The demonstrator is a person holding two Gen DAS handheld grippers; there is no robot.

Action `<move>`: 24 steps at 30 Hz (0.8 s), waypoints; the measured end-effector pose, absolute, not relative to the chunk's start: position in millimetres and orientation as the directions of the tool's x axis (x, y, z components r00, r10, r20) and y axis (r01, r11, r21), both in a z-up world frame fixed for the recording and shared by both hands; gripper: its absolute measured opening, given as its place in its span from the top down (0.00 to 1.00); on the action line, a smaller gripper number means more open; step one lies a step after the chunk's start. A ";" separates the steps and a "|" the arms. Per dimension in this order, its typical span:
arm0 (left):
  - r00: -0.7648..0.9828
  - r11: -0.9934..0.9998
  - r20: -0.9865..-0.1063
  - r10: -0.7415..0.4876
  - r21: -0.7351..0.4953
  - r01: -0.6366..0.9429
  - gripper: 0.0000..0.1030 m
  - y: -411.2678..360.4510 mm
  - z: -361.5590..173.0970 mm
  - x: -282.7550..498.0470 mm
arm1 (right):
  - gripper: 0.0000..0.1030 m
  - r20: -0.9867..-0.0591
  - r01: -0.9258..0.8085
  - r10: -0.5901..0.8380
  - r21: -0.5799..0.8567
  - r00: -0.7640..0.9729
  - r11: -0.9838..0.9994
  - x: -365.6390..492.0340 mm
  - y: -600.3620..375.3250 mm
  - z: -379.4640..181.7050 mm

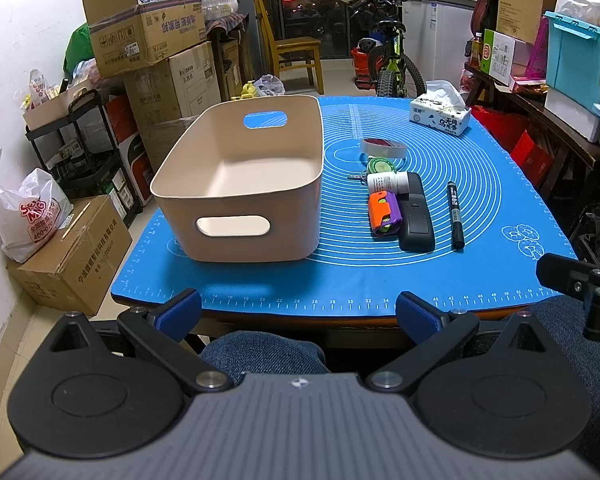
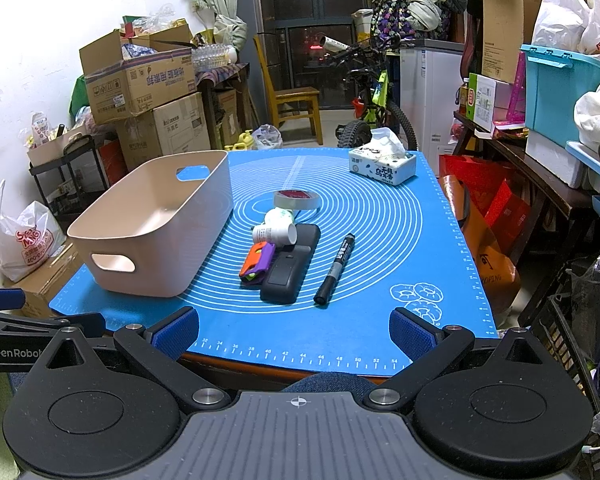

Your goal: Organize rigid objects

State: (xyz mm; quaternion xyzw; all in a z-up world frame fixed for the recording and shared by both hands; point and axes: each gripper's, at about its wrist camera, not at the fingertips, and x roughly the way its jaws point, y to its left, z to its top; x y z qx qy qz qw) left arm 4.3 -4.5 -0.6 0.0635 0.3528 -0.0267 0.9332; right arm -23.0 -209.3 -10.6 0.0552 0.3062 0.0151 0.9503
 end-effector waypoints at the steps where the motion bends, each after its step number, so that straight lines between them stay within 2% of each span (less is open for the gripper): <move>1: 0.750 0.990 -0.662 -0.004 0.100 0.094 0.01 -4.5 -0.6 4.3 | 0.02 -0.581 0.005 0.062 0.114 0.812 0.993 -22.7 -209.4 -10.9; 11: 0.741 0.994 -0.672 0.001 0.080 0.071 0.01 4.5 2.4 10.0 | 0.02 -0.590 -0.004 0.097 0.157 0.801 0.988 -14.5 -211.7 -6.1; 17: 0.751 0.985 -0.660 0.026 0.143 0.092 0.01 8.3 12.5 22.0 | 0.02 -0.563 -0.010 0.096 0.154 0.821 0.988 2.4 -212.8 4.3; 24: 0.748 0.987 -0.663 0.017 0.129 0.092 0.01 28.0 27.8 56.8 | 0.02 -0.537 -0.001 0.094 0.171 0.838 0.985 38.7 -217.2 17.6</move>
